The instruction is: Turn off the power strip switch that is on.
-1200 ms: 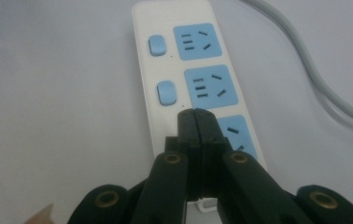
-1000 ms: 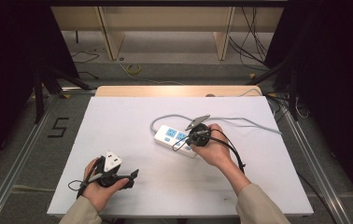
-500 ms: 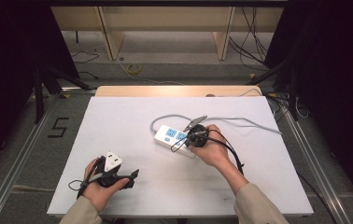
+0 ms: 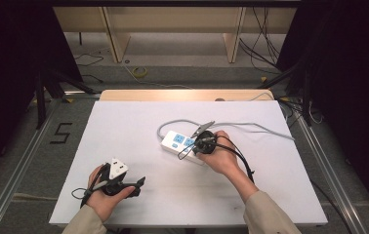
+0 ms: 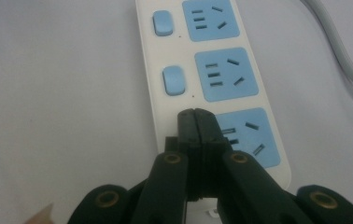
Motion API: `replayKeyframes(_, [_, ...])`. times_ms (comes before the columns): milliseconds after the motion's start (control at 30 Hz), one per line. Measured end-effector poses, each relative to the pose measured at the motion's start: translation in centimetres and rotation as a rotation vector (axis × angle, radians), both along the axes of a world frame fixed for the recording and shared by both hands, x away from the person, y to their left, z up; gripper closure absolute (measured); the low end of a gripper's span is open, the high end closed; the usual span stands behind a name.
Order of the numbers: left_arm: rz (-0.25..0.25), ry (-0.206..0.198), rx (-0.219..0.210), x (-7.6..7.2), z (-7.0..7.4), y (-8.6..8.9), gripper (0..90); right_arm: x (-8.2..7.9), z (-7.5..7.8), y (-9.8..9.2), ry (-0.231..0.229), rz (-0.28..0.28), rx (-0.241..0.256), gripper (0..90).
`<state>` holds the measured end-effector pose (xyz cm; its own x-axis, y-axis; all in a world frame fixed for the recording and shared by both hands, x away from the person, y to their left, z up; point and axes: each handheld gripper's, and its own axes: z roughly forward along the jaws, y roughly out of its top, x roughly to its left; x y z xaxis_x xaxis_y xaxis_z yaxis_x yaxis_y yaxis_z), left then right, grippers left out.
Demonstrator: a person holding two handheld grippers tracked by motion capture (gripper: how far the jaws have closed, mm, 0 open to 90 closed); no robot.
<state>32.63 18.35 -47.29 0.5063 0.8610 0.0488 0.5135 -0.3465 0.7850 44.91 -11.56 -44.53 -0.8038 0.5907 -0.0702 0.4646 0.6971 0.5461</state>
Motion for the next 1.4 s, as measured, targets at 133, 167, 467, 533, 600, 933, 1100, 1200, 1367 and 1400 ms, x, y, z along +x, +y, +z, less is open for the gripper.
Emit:
replayKeyframes(133, [-0.001,-0.001,0.001,0.02,-0.02,-0.03,13.4,0.04,0.05,0.09,-0.003,0.013,-0.016,90.0])
replayKeyframes(167, [-0.001,-0.001,0.0,0.01,-0.01,-0.04,13.5,0.04,0.07,0.14,0.002,0.013,-0.017,90.0])
replayKeyframes(467, [-0.002,0.001,0.001,-0.02,0.0,-0.09,13.5,0.19,0.16,0.3,0.015,0.011,-0.027,90.0])
replayKeyframes(533, [-0.005,0.003,0.005,-0.02,0.01,-0.07,13.5,0.24,0.16,0.28,0.02,0.009,-0.023,90.0])
replayKeyframes(600, [-0.006,0.003,0.005,-0.01,0.0,-0.09,13.5,0.22,0.17,0.32,0.02,0.004,-0.026,90.0])
replayKeyframes(933, [-0.007,0.003,0.005,-0.05,0.03,-0.14,13.5,0.13,0.17,0.35,0.028,-0.009,-0.022,90.0])
replayKeyframes(1100, [-0.007,0.003,0.006,-0.06,0.05,-0.18,13.5,0.18,0.07,0.19,0.024,-0.012,-0.013,90.0])
replayKeyframes(1200, [-0.007,0.004,0.005,-0.06,0.03,-0.21,13.5,0.13,0.07,0.23,0.022,-0.015,-0.015,90.0])
replayKeyframes(1367, [-0.009,0.002,0.005,-0.05,0.02,-0.25,13.5,0.06,-0.05,0.36,0.028,-0.022,-0.007,90.0])
replayKeyframes(1400, [-0.008,0.003,0.006,-0.07,0.03,-0.24,13.5,0.05,-0.1,0.42,0.037,-0.024,0.008,90.0])
